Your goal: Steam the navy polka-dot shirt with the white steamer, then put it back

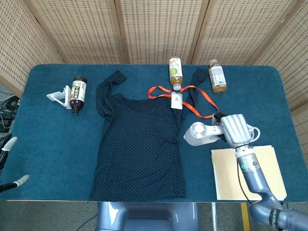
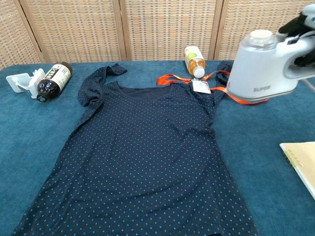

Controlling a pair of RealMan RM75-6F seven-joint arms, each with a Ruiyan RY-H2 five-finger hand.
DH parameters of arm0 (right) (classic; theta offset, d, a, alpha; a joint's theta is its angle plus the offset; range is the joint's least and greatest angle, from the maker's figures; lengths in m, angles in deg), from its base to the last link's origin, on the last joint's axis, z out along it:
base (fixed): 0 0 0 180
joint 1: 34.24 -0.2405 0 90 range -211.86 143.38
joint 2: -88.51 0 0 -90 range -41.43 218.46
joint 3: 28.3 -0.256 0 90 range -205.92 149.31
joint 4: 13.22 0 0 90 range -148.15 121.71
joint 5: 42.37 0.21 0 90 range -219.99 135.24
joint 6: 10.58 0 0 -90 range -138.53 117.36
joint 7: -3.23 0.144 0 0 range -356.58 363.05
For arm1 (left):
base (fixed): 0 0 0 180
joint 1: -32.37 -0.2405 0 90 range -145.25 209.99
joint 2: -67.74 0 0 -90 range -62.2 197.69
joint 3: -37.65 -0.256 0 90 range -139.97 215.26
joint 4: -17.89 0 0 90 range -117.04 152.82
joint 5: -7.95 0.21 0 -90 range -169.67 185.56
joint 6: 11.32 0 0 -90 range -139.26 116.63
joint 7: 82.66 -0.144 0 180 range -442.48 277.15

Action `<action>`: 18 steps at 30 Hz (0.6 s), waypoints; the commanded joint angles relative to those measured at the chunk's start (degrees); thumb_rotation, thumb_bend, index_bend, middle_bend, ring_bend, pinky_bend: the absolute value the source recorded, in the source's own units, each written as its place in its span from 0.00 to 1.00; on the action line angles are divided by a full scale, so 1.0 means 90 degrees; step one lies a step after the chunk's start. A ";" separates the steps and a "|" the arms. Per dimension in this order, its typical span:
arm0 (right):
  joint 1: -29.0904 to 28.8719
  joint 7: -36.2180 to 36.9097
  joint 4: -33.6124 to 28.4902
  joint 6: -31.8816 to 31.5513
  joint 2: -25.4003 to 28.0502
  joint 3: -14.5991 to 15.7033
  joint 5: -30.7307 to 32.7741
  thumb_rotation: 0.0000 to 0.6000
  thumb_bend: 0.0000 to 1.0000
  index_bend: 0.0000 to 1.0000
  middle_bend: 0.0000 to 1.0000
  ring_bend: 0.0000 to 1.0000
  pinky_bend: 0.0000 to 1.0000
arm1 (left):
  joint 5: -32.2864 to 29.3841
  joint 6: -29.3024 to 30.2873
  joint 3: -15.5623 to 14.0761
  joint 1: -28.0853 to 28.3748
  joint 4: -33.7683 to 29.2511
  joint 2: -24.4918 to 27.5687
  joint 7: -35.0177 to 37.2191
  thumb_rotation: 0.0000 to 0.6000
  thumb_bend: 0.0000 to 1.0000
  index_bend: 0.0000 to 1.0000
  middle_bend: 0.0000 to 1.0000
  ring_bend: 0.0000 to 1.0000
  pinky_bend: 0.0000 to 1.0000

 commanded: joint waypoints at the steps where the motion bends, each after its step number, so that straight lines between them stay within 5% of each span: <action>1: -0.0344 -0.0293 0.0003 0.0362 -0.0469 0.0143 -0.0114 1.00 1.00 0.80 0.64 0.75 1.00 | -0.0070 -0.0099 0.0018 0.0045 -0.0018 -0.0017 -0.0056 1.00 0.00 0.00 0.00 0.00 0.00; 18: -0.1573 -0.0700 0.1291 0.1206 -0.3020 0.0404 -0.0543 1.00 1.00 0.80 0.64 0.75 1.00 | -0.0766 -0.0811 0.0203 0.0327 0.0011 -0.0121 -0.0225 1.00 0.00 0.00 0.00 0.00 0.00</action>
